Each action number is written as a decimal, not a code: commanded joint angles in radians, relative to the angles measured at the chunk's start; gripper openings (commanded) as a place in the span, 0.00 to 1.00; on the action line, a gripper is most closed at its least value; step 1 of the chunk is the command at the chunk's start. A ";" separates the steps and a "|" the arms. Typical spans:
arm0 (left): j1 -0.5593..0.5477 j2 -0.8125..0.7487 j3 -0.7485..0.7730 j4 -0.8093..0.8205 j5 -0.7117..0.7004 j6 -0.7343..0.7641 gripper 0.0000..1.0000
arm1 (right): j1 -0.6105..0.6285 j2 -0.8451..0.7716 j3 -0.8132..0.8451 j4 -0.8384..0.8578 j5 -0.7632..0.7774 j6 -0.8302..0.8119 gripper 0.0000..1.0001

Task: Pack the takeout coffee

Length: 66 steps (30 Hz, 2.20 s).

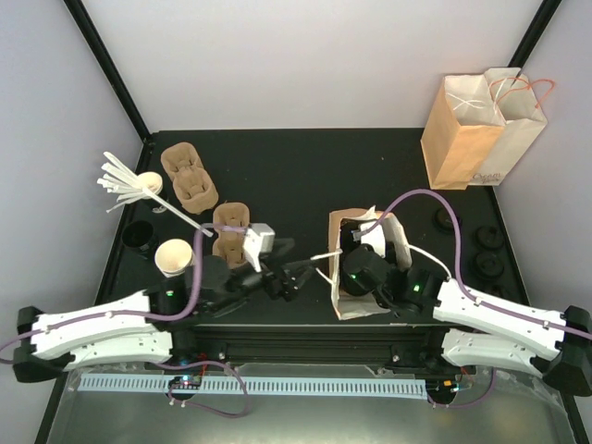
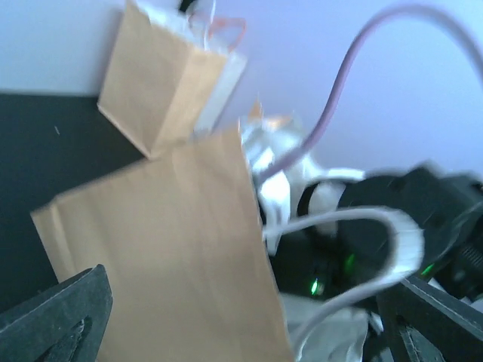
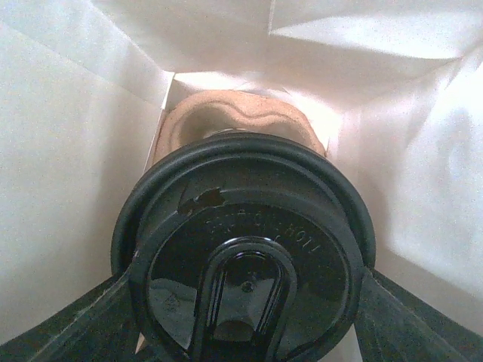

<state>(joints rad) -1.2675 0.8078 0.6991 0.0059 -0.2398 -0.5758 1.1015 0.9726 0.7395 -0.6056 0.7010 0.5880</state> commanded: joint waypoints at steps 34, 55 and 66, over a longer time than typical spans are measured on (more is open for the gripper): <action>0.786 1.348 1.030 -0.410 1.044 0.112 0.69 | 0.233 0.159 0.014 -0.097 0.176 0.147 0.38; 0.718 1.341 0.897 -0.354 1.301 0.035 0.02 | 0.216 0.204 0.069 -0.160 0.180 0.165 0.39; 0.715 1.298 0.837 -0.311 1.340 -0.001 0.02 | 0.213 0.300 0.112 -0.146 0.162 0.140 0.39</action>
<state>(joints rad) -0.5358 2.1651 1.5444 -0.3248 1.0035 -0.5457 1.3201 1.2270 0.8715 -0.7185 0.9363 0.7238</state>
